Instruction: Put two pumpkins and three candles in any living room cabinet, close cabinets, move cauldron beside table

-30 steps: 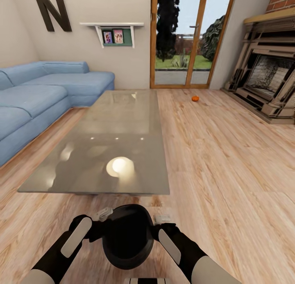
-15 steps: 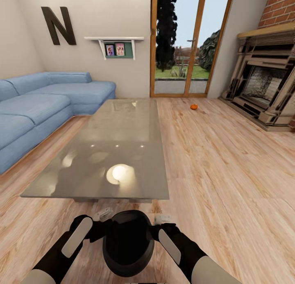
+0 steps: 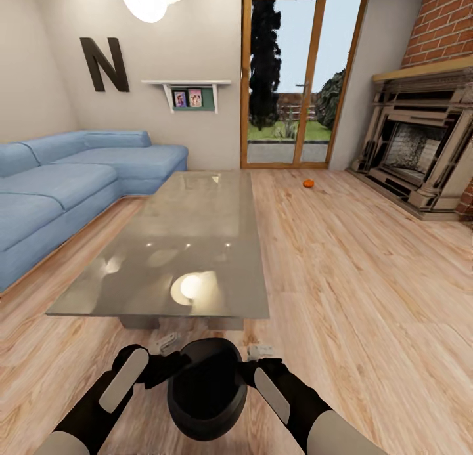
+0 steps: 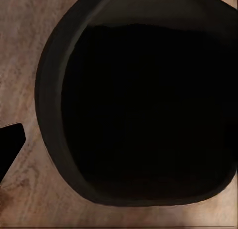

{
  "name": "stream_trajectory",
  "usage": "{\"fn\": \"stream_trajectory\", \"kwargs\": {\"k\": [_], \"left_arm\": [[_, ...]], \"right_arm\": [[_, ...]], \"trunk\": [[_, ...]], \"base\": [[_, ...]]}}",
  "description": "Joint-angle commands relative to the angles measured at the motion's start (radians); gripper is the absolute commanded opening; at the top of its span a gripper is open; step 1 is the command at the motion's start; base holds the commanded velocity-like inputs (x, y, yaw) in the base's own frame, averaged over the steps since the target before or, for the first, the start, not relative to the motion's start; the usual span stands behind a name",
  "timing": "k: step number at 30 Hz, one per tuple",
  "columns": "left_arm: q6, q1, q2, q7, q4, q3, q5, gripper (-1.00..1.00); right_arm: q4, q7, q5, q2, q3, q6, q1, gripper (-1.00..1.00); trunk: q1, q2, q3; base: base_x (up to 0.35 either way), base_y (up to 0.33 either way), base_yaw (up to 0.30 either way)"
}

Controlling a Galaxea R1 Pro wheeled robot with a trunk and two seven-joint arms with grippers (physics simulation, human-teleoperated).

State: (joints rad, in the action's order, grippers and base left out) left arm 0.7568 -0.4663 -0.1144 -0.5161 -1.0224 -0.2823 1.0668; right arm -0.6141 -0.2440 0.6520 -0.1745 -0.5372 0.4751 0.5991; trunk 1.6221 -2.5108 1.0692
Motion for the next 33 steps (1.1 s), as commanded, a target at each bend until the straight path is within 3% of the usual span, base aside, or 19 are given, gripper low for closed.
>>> {"fn": "stream_trajectory", "kwargs": {"k": [1,12,33], "left_arm": [[0.000,-0.001,-0.001,-0.010,-0.002,-0.003,0.011,1.00],[0.001,0.000,-0.008,-0.009,-0.008,-0.003,0.011,1.00],[0.001,0.000,-0.008,-0.009,-0.010,-0.003,0.005,1.00]], "right_arm": [[-0.001,-0.010,0.009,0.000,-0.003,0.002,0.001,1.00],[-0.001,-0.011,0.009,0.000,-0.003,0.002,0.001,1.00],[-0.009,-0.009,0.007,0.000,-0.003,-0.006,0.001,1.00]], "trunk": [[-0.001,0.000,-0.003],[-0.006,0.002,-0.046],[-0.015,0.007,-0.127]], "base": [[-0.131,0.000,0.000],[-0.148,0.014,0.000],[-0.310,0.102,0.000]]}}
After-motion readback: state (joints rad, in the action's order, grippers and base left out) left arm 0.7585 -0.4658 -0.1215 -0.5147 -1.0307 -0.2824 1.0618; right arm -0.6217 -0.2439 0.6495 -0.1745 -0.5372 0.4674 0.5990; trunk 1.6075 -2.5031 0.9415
